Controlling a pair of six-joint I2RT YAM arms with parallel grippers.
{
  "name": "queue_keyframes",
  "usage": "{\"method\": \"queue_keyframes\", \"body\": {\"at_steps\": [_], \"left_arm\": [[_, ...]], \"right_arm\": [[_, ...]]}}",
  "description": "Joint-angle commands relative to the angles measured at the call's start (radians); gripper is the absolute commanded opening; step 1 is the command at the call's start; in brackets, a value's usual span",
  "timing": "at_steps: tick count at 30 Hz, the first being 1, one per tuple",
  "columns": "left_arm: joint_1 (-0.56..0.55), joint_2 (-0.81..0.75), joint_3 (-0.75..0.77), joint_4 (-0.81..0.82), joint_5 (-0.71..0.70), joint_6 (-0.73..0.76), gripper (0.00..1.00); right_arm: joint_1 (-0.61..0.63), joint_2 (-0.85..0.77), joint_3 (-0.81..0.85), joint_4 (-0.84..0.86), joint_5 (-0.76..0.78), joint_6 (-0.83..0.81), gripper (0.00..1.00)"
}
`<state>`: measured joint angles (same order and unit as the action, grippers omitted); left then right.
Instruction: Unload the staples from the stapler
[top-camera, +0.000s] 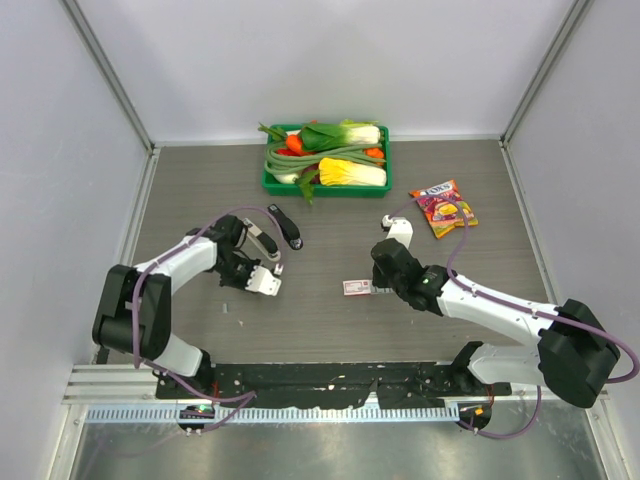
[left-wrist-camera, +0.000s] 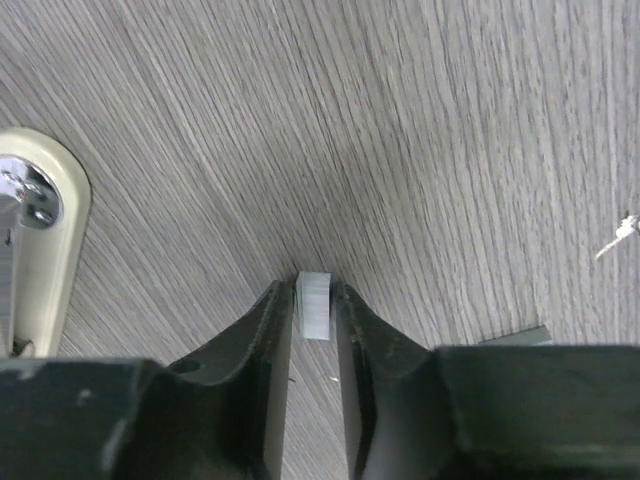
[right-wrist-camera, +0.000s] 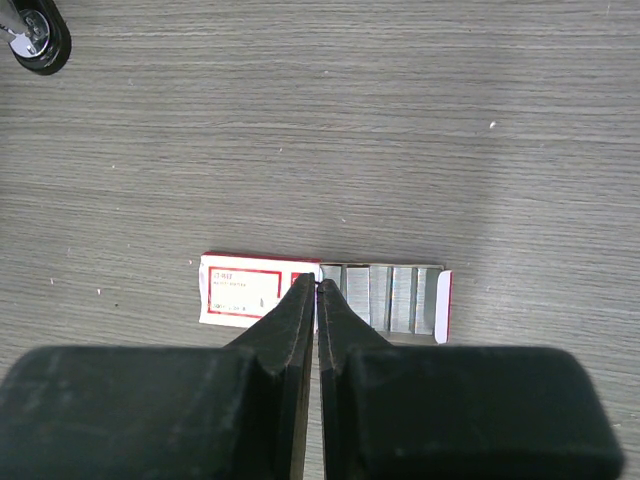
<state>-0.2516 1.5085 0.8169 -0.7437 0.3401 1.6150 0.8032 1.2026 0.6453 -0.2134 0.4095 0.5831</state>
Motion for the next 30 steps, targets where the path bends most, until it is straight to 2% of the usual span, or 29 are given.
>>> {"method": "queue_keyframes", "body": {"at_steps": [1,7,13,16,17,20,21,23,24,26,27,29,30], "left_arm": [[-0.035,0.025,0.008,0.018,0.008,-0.007,0.23],[-0.109,-0.001,0.039,-0.046,0.053,-0.127,0.13],[-0.152,-0.045,0.168,-0.182,0.178,-0.315,0.10],[-0.189,-0.070,0.229,-0.181,0.276,-0.456,0.04],[-0.198,-0.074,0.247,-0.178,0.307,-0.565,0.04],[-0.201,-0.068,0.327,-0.140,0.506,-0.743,0.05],[-0.201,-0.067,0.346,-0.119,0.548,-0.862,0.05],[-0.202,-0.064,0.366,-0.047,0.652,-0.970,0.05],[-0.201,-0.060,0.381,-0.027,0.680,-1.074,0.05],[-0.199,-0.062,0.389,0.048,0.755,-1.180,0.05],[-0.193,-0.065,0.390,0.102,0.779,-1.269,0.05],[-0.184,-0.070,0.384,0.173,0.824,-1.389,0.05],[-0.169,-0.074,0.371,0.254,0.835,-1.441,0.05]], "right_arm": [[0.001,-0.021,0.044,0.008,0.022,0.006,0.10],[0.001,-0.012,0.048,0.016,0.022,0.004,0.10],[0.001,-0.002,0.042,0.034,0.014,0.004,0.10],[0.001,0.006,0.034,0.043,0.012,0.003,0.10],[0.001,0.008,0.033,0.045,0.014,0.007,0.10],[0.001,0.008,0.021,0.066,-0.004,0.014,0.10],[0.001,0.002,0.016,0.075,-0.014,0.015,0.11],[0.001,-0.030,-0.012,0.130,-0.040,0.012,0.11],[0.002,-0.049,-0.025,0.161,-0.093,-0.005,0.16],[0.001,-0.121,-0.085,0.306,-0.179,-0.023,0.22],[0.002,-0.145,-0.102,0.351,-0.249,-0.032,0.30],[0.001,-0.176,-0.130,0.422,-0.296,-0.039,0.46],[0.001,-0.201,-0.134,0.430,-0.331,-0.034,0.49]]}}
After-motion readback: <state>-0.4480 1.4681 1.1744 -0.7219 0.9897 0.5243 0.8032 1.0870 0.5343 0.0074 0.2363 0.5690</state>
